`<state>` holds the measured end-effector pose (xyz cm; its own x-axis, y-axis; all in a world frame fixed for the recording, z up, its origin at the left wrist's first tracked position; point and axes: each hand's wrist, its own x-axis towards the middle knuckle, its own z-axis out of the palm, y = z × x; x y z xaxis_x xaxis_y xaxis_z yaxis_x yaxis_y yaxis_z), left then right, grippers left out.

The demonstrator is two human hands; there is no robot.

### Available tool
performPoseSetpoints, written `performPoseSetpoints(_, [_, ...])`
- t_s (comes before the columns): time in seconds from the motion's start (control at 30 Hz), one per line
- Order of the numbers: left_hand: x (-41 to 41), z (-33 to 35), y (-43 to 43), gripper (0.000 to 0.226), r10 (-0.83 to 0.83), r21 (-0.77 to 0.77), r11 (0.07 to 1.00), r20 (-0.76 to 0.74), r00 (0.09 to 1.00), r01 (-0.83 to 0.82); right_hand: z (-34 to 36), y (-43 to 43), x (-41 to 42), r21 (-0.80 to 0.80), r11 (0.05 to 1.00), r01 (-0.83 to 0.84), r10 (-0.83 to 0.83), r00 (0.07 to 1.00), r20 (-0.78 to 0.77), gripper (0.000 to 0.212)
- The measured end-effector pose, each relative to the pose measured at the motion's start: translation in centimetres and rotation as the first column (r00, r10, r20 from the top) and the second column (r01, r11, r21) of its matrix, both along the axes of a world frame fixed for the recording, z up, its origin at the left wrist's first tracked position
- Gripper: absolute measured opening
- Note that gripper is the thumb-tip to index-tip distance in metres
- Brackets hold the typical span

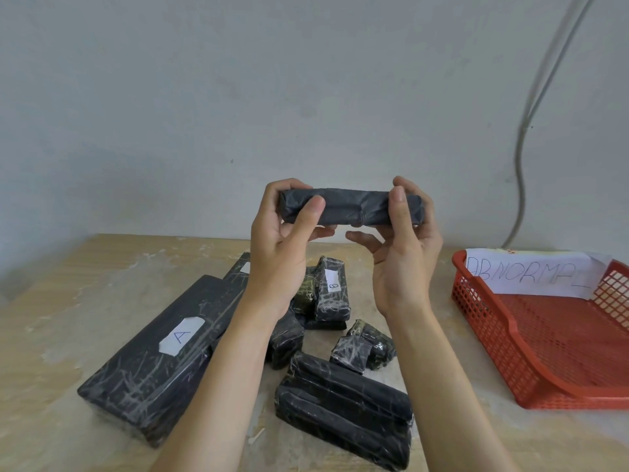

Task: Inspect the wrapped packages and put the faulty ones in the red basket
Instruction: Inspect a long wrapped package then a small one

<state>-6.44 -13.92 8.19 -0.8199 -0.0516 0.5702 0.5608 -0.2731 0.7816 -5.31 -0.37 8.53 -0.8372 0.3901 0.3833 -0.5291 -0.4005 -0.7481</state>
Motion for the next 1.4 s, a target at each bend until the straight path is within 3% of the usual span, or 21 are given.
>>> performPoseSetpoints(0.07, [0.0,-0.1,0.2,0.013,0.028,-0.002,1.000,-0.002,1.000,-0.028,0.2,-0.2,0.3,0.061,0.998,0.004,-0.004,1.000,0.000,0.058])
performPoseSetpoints(0.13, [0.0,-0.1,0.1,0.015,0.036,0.005,0.999,0.011,0.999,-0.036,0.3,-0.3,0.5,0.069,0.998,0.006,-0.005,1.000,-0.006,0.071])
performPoseSetpoints(0.23, [0.0,-0.1,0.0,0.018,0.039,0.015,0.999,0.035,0.999,-0.040,0.5,-0.5,0.7,0.064,0.998,-0.010,0.011,1.000,-0.012,0.063])
performPoseSetpoints(0.43, [0.0,-0.1,-0.1,0.023,0.087,0.018,0.996,0.068,0.994,-0.088,0.4,-0.1,0.2,0.072,0.997,-0.033,0.032,0.999,0.017,0.010])
performPoseSetpoints(0.53, [0.0,-0.2,-0.1,0.031,0.082,0.001,0.997,0.094,0.992,-0.082,0.3,-0.2,0.3,0.106,0.994,-0.025,0.023,1.000,0.019,0.017])
performPoseSetpoints(0.63, [0.2,-0.3,0.1,0.032,0.123,-0.028,0.992,0.091,0.988,-0.121,0.3,-0.3,0.5,0.151,0.988,-0.036,0.030,0.999,0.041,0.050])
performPoseSetpoints(0.7, [0.1,-0.2,0.0,0.028,0.112,-0.038,0.993,0.094,0.989,-0.108,0.2,-0.2,0.5,0.145,0.989,-0.032,0.025,0.998,0.050,0.058])
performPoseSetpoints(0.83, [-0.1,-0.2,-0.2,0.012,0.109,-0.010,0.994,0.075,0.991,-0.109,0.4,0.1,0.3,0.130,0.990,-0.054,0.050,0.998,0.033,0.039])
performPoseSetpoints(0.97, [-0.2,-0.2,-0.2,0.019,0.159,0.009,0.987,0.106,0.982,-0.161,0.4,0.4,0.1,0.173,0.985,0.002,-0.012,0.998,0.054,0.024])
performPoseSetpoints(1.07, [-0.3,0.0,-0.5,0.028,0.103,-0.032,0.995,0.141,0.985,-0.099,0.4,0.7,0.0,0.160,0.986,0.039,-0.052,0.995,0.081,0.026])
performPoseSetpoints(1.23, [-0.1,0.0,-0.3,0.012,0.052,0.028,0.998,0.076,0.996,-0.055,0.6,1.1,0.4,0.204,0.979,0.024,-0.037,0.998,0.058,0.037])
performPoseSetpoints(1.4, [0.1,0.2,-0.1,0.023,-0.008,0.037,0.999,0.089,0.996,0.005,0.6,1.1,0.1,0.218,0.969,0.113,-0.129,0.990,0.059,0.032])
